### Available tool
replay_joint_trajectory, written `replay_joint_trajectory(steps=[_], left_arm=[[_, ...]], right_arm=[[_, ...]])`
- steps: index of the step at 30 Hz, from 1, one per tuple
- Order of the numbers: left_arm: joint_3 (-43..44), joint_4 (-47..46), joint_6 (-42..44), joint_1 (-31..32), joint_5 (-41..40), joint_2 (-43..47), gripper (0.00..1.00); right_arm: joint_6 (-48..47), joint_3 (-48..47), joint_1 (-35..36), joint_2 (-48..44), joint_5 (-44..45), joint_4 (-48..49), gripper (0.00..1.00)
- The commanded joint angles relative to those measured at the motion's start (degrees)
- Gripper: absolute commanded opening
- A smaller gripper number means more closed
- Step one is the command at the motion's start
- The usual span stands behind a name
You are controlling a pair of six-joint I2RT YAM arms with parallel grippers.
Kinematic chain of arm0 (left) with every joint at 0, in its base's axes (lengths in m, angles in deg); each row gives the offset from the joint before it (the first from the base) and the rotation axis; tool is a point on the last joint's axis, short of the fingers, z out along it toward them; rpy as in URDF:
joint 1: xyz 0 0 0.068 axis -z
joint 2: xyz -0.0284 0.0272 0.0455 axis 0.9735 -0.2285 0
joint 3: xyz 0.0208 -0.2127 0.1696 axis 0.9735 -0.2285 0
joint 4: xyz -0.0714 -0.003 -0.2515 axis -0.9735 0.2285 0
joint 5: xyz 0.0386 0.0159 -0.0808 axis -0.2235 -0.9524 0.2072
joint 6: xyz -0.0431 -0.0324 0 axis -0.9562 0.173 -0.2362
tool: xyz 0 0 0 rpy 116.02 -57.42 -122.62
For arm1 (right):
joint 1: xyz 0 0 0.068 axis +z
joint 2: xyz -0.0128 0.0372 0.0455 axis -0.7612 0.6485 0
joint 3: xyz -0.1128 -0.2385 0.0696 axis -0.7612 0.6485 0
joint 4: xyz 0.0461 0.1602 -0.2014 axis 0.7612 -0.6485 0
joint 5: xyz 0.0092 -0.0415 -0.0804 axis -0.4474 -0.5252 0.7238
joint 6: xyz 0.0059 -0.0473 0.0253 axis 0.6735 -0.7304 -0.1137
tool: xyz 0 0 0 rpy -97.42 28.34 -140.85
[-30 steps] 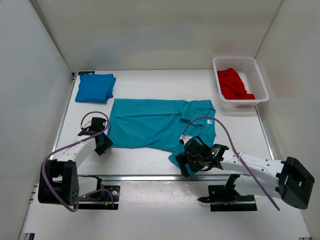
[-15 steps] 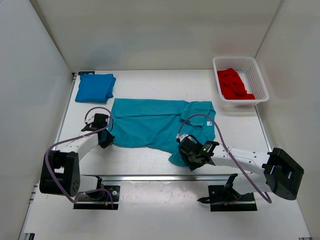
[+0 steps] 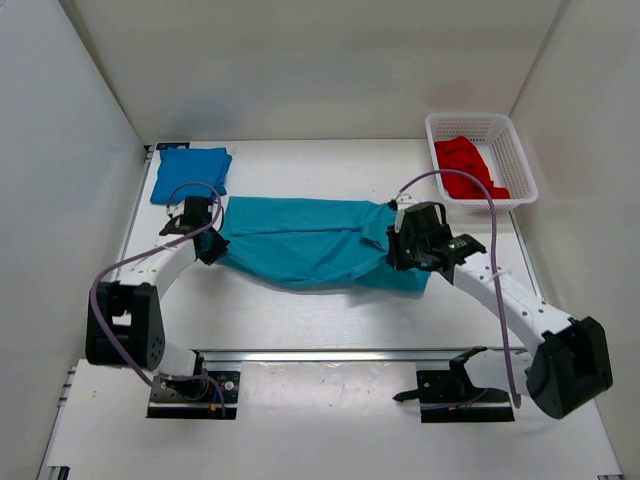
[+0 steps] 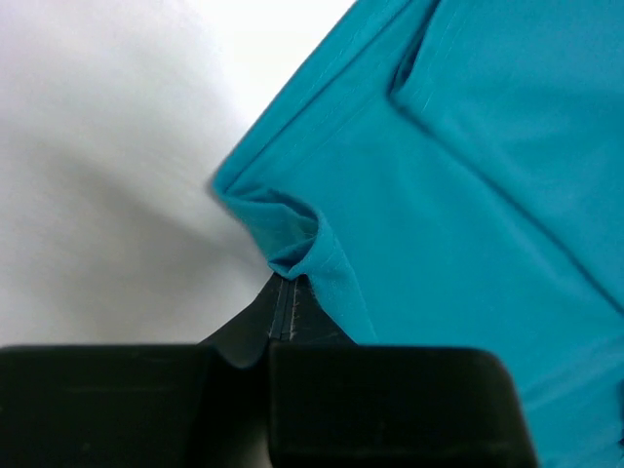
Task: Fold and stack the t-shirts
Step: Fold the other side of the tshirt into a rectangle
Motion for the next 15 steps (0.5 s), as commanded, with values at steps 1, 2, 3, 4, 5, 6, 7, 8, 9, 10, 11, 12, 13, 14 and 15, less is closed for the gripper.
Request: replay_joint_trajectory(steps=[1, 2, 3, 4, 5, 6, 7, 8, 9, 10, 11, 12, 13, 14, 15], left_arm=[[5.2, -0.7, -0.7, -1.3, 1.6, -3.9, 0.0], [6.9, -0.8, -0.7, -2.0, 1.8, -5.7, 0.0], [7.7, -1.0, -1.1, -2.1, 2.1, -6.5, 0.0], [8.9, -0.8, -1.1, -1.8, 2.4, -7.8, 0.0], [10.2, -0.9, -1.2, -1.9, 2.1, -9.4, 0.0], [11.9, -1.0, -1.3, -2.0, 1.8, -11.2, 0.0], [12.8, -1.2, -1.5, -2.1, 1.9, -11.9, 0.0], [14.3, -0.8, -1.6, -2.3, 2.0, -13.4, 0.0], [15.2, -1.1, -1.4, -2.6, 2.1, -14.2, 0.0], [16.7, -1.0, -1.3, -2.8, 2.0, -15.6, 0.0], [18.1, -0.9, -1.2, -3.3, 1.7, -16.7, 0.0], [19.3, -1.7, -0.9, -3.1, 1.7, -18.1, 0.0], [19.7, -1.4, -1.2, -3.3, 1.8, -18.8, 0.0], [21.9, -0.9, -1.0, -3.5, 2.0, -20.3, 0.0], [23.6, -0.5, -0.9, -3.7, 1.6, -21.6, 0.0]], right_arm=[[-3.0, -4.9, -3.8, 5.0, -0.4, 4.5, 0.0], [-3.0, -5.4, -4.6, 6.6, -0.7, 4.9, 0.0], [-8.5, -6.4, -6.1, 7.7, -1.1, 5.9, 0.0], [-8.6, -8.3, -7.6, 8.8, -0.8, 6.5, 0.0], [-8.6, -9.2, -9.2, 10.1, -0.3, 7.0, 0.0], [-8.6, -10.0, -9.5, 10.6, -0.7, 7.9, 0.0], [-10.8, -10.7, -11.6, 11.5, -0.8, 8.7, 0.0], [-11.1, -10.8, -12.8, 13.2, -1.2, 9.4, 0.0], [-11.5, -12.1, -13.4, 13.9, -2.2, 9.6, 0.01], [-11.5, -12.9, -14.4, 15.1, -2.9, 10.4, 0.0], [-11.9, -13.9, -15.3, 17.0, -3.6, 11.3, 0.0], [-12.4, -14.4, -16.0, 18.7, -4.0, 11.8, 0.0], [-12.3, -15.4, -16.3, 19.6, -4.3, 12.6, 0.0], [-12.8, -16.6, -16.8, 21.6, -4.4, 13.3, 0.0], [-13.0, -16.7, -17.3, 23.5, -4.5, 14.2, 0.0]])
